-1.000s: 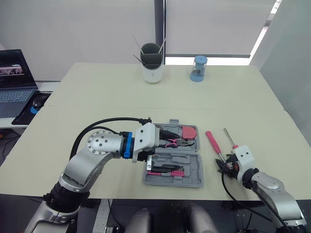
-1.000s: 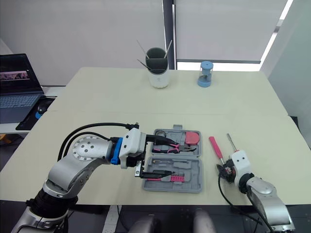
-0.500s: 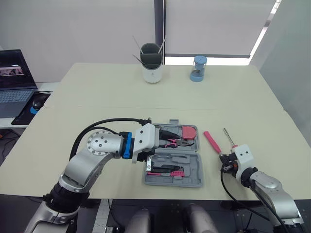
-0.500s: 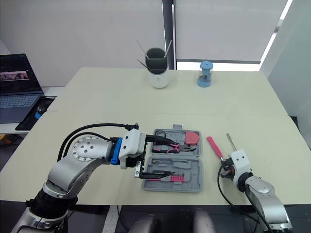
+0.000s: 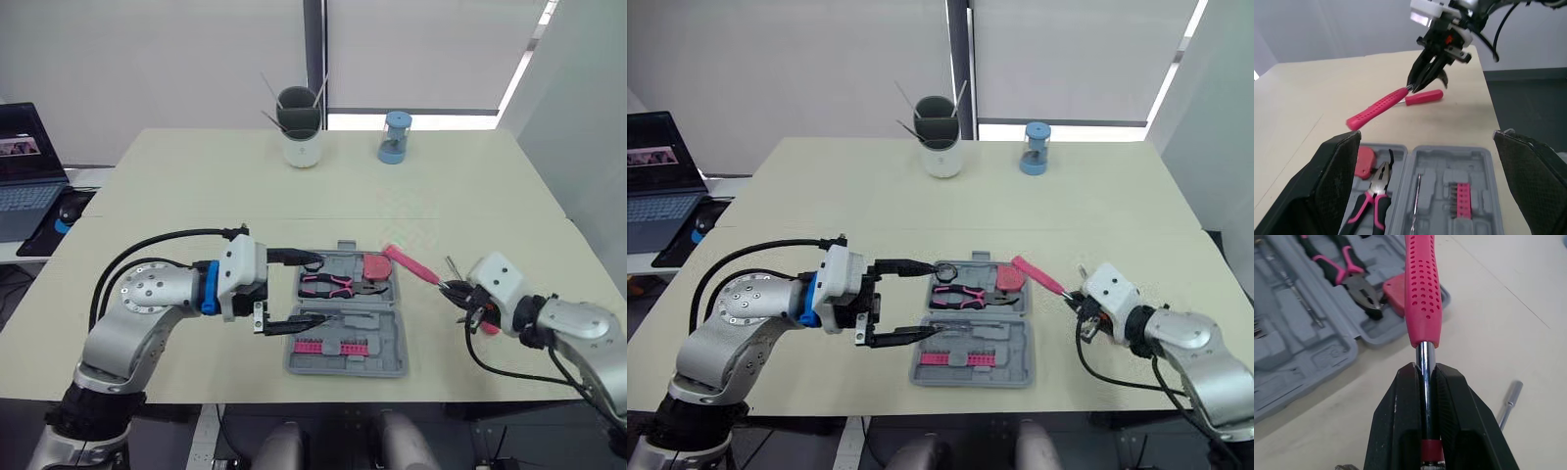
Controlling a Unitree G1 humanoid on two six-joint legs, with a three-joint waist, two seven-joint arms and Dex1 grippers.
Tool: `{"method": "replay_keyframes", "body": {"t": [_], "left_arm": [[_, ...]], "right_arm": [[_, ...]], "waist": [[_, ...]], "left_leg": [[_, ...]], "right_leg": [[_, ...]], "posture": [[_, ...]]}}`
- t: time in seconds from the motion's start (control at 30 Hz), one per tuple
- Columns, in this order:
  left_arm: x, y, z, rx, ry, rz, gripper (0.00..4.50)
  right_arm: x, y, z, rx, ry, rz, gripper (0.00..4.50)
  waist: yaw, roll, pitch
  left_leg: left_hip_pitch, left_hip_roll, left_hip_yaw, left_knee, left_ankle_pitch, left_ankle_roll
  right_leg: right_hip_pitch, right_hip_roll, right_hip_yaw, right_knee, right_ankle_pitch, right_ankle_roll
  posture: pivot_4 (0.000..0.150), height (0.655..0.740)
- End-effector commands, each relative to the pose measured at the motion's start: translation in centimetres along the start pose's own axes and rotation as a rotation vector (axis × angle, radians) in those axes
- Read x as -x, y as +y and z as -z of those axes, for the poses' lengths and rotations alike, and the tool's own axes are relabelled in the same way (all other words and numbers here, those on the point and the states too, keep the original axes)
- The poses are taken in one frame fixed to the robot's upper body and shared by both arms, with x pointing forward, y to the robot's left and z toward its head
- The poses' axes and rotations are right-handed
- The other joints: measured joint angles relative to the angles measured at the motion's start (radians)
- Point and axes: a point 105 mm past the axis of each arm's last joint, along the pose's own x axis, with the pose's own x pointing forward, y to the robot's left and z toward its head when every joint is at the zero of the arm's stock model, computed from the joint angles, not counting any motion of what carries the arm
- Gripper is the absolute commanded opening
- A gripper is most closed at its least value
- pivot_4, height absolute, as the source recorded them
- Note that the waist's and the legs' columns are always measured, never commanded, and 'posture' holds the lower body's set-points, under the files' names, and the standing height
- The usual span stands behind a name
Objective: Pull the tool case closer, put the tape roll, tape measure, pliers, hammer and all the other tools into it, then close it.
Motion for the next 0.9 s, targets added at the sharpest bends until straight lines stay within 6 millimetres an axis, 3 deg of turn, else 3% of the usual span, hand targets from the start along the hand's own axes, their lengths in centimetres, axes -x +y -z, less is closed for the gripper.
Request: {"method": "replay_keyframes", "body": {"t": [0.03, 0.27, 0.37, 0.9], "left_arm": [[2.1, -0.6, -0.2, -0.009, 0.018, 0.045, 4.50], [5.0, -3.3, 0.5, -0.018, 0.110, 0.209, 4.50], [5.7, -4.5, 1.1, -0.034, 0.148, 0.274, 4.50], [6.6, -4.5, 2.0, -0.062, 0.188, 0.336, 4.50]], "right_arm": [[-0.1, 2.0, -2.6, 0.067, -0.015, -0.178, 0.19], [-1.9, 5.0, -5.0, 0.155, 0.009, -0.338, 0.19], [-2.2, 6.5, -4.6, 0.216, 0.048, -0.405, 0.19], [-3.7, 9.2, -4.2, 0.281, 0.095, -0.457, 0.19]], "waist": [[-0.002, 0.000, 0.000], [-0.001, 0.000, 0.001], [0.001, 0.000, 0.001], [0.008, 0.000, 0.001]], "left_leg": [[-0.001, 0.000, 0.000, 0.000, 0.000, 0.000], [-0.006, 0.000, -0.001, 0.000, 0.000, 0.000], [-0.008, 0.000, -0.001, 0.000, 0.000, 0.000], [-0.010, 0.000, -0.001, -0.001, -0.001, 0.000]], "right_leg": [[0.000, 0.000, 0.000, 0.000, 0.000, 0.000], [-0.004, -0.003, 0.000, -0.003, 0.000, 0.000], [-0.007, -0.004, 0.000, -0.003, 0.000, -0.001], [-0.007, -0.003, -0.002, -0.008, 0.000, 0.000]], "posture": [[0.150, 0.7400], [0.150, 0.7400], [0.150, 0.7400], [0.150, 0.7400]]}}
